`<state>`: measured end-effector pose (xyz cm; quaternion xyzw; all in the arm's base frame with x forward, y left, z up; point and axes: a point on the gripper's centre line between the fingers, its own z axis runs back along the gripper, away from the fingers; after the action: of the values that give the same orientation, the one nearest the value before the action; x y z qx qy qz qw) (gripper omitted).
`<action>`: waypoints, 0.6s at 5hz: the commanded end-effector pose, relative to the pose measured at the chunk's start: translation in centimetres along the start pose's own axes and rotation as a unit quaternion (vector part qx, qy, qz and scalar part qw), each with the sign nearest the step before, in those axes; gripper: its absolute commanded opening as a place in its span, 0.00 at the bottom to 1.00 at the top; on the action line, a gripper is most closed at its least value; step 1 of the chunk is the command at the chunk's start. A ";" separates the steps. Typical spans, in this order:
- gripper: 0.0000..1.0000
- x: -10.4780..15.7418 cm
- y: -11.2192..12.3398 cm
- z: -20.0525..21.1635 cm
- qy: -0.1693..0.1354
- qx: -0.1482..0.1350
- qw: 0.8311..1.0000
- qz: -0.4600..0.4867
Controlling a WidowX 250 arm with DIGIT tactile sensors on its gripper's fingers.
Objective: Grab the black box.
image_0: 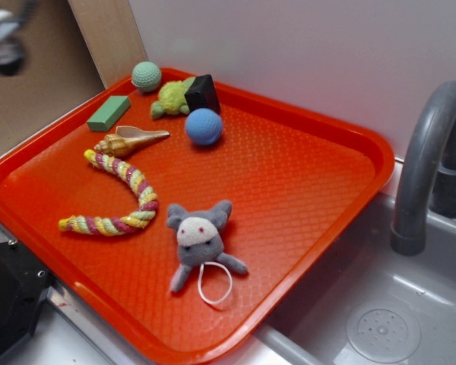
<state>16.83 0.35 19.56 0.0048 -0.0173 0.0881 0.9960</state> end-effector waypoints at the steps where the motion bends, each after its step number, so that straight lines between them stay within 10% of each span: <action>1: 1.00 7.9 4.1 -2.4 -0.073 0.001 0.985 0.156; 3: 1.00 13.3 4.0 -5.8 -0.119 -0.003 0.973 0.196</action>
<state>28.80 5.96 11.93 0.0101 -0.1005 0.2786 0.9551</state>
